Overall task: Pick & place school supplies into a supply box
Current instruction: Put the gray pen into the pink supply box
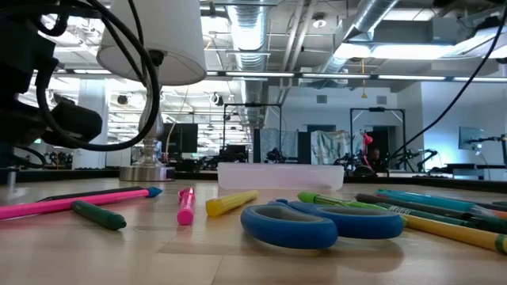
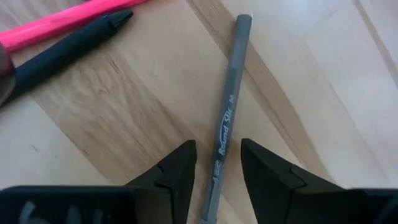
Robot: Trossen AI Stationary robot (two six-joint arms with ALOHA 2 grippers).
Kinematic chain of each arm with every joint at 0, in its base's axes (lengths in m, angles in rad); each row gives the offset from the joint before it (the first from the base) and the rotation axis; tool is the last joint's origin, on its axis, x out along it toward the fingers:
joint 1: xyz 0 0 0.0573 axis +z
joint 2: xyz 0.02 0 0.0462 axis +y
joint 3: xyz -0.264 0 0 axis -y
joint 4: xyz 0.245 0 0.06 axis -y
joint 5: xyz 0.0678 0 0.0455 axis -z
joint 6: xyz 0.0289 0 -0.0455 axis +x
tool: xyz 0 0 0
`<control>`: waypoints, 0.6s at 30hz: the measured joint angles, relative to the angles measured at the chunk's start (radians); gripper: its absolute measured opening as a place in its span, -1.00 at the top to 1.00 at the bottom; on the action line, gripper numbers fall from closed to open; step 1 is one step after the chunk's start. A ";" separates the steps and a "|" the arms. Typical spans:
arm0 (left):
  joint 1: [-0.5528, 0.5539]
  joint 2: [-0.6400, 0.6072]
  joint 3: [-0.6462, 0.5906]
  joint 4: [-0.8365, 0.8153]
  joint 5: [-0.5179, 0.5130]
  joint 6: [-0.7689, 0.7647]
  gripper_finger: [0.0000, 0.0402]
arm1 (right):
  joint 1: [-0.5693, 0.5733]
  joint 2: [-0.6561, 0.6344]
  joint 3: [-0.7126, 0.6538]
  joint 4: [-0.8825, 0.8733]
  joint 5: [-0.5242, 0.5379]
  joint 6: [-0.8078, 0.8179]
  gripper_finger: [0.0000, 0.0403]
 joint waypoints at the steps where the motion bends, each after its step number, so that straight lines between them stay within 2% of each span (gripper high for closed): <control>1: -0.001 0.000 0.000 0.000 -0.007 -0.009 0.36 | 0.000 0.000 0.000 0.000 0.000 0.000 0.54; 7: -0.002 -0.001 -0.001 -0.017 -0.038 -0.049 0.41 | -0.001 0.000 0.000 -0.013 0.000 0.000 0.54; 18: -0.002 -0.001 0.000 -0.064 -0.084 -0.104 0.84 | -0.001 0.000 0.000 -0.029 0.000 0.000 0.54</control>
